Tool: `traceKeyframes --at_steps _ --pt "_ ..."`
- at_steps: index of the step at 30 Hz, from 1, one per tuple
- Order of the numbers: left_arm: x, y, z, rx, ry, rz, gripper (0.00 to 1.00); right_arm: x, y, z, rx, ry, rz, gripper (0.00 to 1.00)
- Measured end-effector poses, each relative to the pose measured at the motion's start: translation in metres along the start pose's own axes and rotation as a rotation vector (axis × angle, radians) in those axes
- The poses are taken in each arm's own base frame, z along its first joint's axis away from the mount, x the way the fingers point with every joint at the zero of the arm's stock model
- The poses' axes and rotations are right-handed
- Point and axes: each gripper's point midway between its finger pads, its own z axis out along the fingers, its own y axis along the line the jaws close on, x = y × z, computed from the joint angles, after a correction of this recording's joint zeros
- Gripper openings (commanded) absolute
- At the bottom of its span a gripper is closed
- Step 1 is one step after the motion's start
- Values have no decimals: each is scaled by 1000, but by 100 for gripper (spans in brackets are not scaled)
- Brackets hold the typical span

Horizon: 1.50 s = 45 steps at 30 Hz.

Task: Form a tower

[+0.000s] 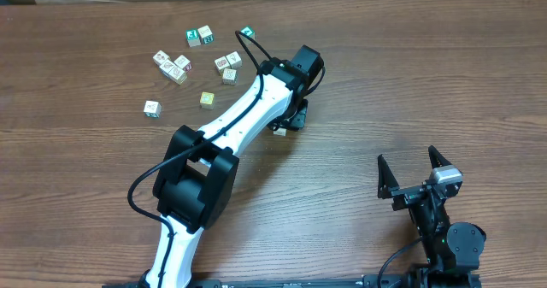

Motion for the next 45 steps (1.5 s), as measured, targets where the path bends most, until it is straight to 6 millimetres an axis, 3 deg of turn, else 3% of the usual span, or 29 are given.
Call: traceKeyframes --at_steps 18,45 --pt "-6 11 -6 -5 3 -25 27 0 0 0 0 0 0 100" --pt "-5 10 -7 10 10 -28 24 0 0 0 0 0 0 100"
